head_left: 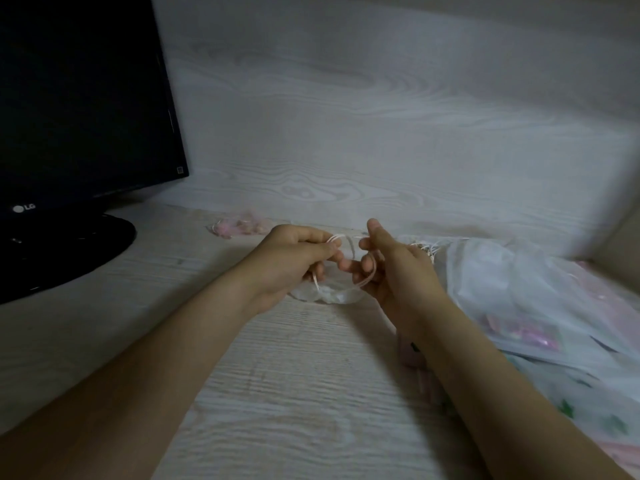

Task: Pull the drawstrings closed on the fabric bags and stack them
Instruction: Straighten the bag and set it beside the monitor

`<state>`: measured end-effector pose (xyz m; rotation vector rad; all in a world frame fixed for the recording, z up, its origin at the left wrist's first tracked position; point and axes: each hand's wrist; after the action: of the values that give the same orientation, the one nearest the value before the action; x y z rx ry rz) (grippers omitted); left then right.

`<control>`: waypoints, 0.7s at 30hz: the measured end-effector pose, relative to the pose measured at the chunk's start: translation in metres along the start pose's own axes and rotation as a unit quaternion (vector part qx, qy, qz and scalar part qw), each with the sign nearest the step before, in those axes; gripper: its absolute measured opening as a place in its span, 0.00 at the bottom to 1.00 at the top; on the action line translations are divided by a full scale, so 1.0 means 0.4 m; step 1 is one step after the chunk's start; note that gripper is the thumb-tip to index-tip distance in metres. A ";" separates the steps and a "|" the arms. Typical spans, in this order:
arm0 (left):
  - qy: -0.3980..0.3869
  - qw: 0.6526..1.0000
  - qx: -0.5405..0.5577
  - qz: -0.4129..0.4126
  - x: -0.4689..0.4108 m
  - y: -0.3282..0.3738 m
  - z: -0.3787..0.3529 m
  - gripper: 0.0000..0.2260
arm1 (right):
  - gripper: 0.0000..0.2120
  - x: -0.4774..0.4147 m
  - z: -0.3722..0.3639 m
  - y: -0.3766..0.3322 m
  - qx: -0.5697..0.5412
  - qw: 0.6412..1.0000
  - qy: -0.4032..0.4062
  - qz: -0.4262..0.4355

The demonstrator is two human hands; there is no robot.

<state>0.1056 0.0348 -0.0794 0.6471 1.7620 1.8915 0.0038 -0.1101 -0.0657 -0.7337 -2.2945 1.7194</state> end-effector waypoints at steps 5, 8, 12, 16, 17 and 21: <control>-0.015 0.999 -0.031 0.033 0.001 -0.005 0.001 0.10 | 0.13 -0.013 -0.003 0.007 0.055 0.995 -0.004 0.080; -0.034 0.996 -0.071 0.031 0.012 0.004 0.003 0.11 | 0.16 -0.012 0.000 0.010 0.158 0.974 -0.001 0.161; -0.082 0.990 -0.105 0.046 0.022 0.016 0.010 0.10 | 0.16 -0.019 0.010 0.012 0.215 0.959 0.022 0.185; -0.123 0.987 -0.085 0.059 0.026 0.025 0.012 0.14 | 0.16 -0.029 0.025 0.013 0.139 0.981 0.035 0.133; -0.131 0.985 -0.094 0.056 0.029 0.027 0.013 0.16 | 0.16 -0.029 0.028 0.011 0.094 0.988 0.027 0.117; -0.148 0.979 -0.132 0.040 0.039 0.027 0.017 0.16 | 0.09 -0.028 0.027 0.003 0.023 0.997 -0.015 0.077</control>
<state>0.0972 0.0492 -0.0678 0.8570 1.2906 1.9221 0.0090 -0.1245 -0.0688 -0.9040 -2.2618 1.8536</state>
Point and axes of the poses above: each hand's wrist, its own x-axis away from the middle knuckle, its own z-axis out of the back of the hand, y = z × x, and after that the axes turned 8 degrees about z, right-handed
